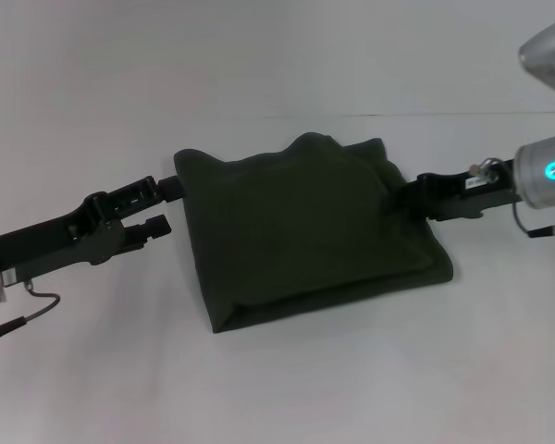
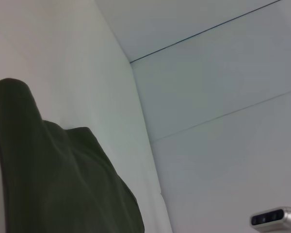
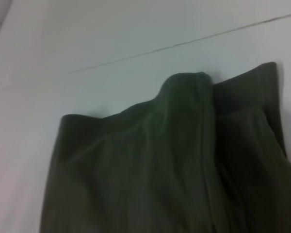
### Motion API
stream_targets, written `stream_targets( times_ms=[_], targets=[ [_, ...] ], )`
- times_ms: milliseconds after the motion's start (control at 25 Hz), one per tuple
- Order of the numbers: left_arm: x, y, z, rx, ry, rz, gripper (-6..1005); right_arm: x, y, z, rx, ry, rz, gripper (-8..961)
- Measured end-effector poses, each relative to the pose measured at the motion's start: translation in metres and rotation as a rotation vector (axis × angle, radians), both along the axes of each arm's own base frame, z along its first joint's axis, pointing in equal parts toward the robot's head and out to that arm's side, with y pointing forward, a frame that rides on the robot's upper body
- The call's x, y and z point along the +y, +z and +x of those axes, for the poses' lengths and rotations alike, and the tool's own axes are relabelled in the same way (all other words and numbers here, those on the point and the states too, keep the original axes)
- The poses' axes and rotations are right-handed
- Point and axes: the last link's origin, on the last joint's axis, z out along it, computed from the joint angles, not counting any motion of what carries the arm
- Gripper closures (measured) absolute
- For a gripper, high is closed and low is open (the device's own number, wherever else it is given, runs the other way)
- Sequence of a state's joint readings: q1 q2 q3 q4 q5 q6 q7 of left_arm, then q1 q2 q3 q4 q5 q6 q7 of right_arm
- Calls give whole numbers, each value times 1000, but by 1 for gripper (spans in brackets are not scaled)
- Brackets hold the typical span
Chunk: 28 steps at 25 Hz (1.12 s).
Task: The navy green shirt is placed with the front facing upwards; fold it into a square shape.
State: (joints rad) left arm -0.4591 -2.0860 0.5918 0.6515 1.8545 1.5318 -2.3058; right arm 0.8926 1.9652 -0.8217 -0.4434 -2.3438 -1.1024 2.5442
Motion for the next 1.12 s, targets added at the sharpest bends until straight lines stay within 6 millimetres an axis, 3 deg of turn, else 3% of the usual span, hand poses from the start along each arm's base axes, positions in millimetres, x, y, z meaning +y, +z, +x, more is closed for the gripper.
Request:
stream_targets(
  times_ms=[320,1120],
  targets=[
    [1,-3,1,-2,4,3,64,0,-18,2,-55,12,22,370],
    [6,-5,2,3,17,18,65,1,-39,-5,-116,61,45,371]
  ],
)
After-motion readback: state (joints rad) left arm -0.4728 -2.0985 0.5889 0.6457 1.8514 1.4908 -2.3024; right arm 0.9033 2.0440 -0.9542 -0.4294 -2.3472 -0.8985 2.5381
